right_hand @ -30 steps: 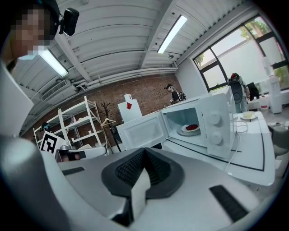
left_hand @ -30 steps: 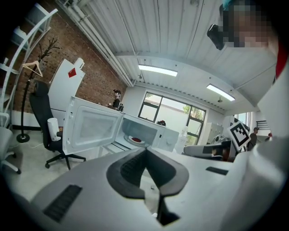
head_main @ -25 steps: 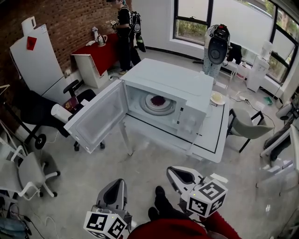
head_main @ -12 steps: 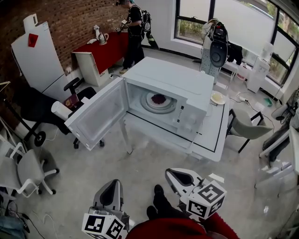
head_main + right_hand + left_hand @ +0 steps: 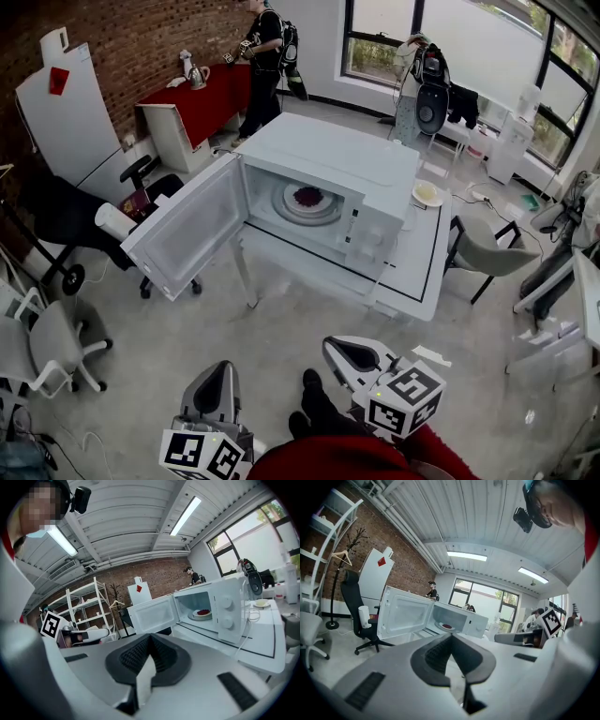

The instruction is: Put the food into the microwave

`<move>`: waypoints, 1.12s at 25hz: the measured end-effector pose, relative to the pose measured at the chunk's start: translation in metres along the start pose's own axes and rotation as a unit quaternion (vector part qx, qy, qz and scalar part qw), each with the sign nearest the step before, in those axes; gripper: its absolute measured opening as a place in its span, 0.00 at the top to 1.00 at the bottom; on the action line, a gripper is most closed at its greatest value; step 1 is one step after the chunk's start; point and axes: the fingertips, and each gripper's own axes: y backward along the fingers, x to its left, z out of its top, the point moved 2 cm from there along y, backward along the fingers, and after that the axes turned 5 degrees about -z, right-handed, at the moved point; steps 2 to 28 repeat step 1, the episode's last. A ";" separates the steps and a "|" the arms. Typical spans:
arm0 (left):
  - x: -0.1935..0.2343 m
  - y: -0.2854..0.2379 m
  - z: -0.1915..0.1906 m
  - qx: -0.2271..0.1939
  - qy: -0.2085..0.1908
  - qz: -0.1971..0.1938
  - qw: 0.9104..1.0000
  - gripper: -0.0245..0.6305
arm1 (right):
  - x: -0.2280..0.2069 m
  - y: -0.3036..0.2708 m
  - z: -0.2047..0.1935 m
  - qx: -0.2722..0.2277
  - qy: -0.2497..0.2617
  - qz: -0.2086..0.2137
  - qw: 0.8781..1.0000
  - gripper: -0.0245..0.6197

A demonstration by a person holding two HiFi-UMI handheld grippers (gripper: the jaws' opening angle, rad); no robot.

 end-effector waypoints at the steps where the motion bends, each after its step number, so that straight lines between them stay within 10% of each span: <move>1: -0.001 0.000 0.000 0.001 0.001 -0.001 1.000 0.95 | 0.000 0.001 0.000 0.000 -0.001 -0.001 1.000 0.94; 28: -0.001 0.000 0.000 0.001 0.001 -0.001 1.000 0.95 | 0.000 0.001 0.000 0.000 -0.001 -0.001 1.000 0.94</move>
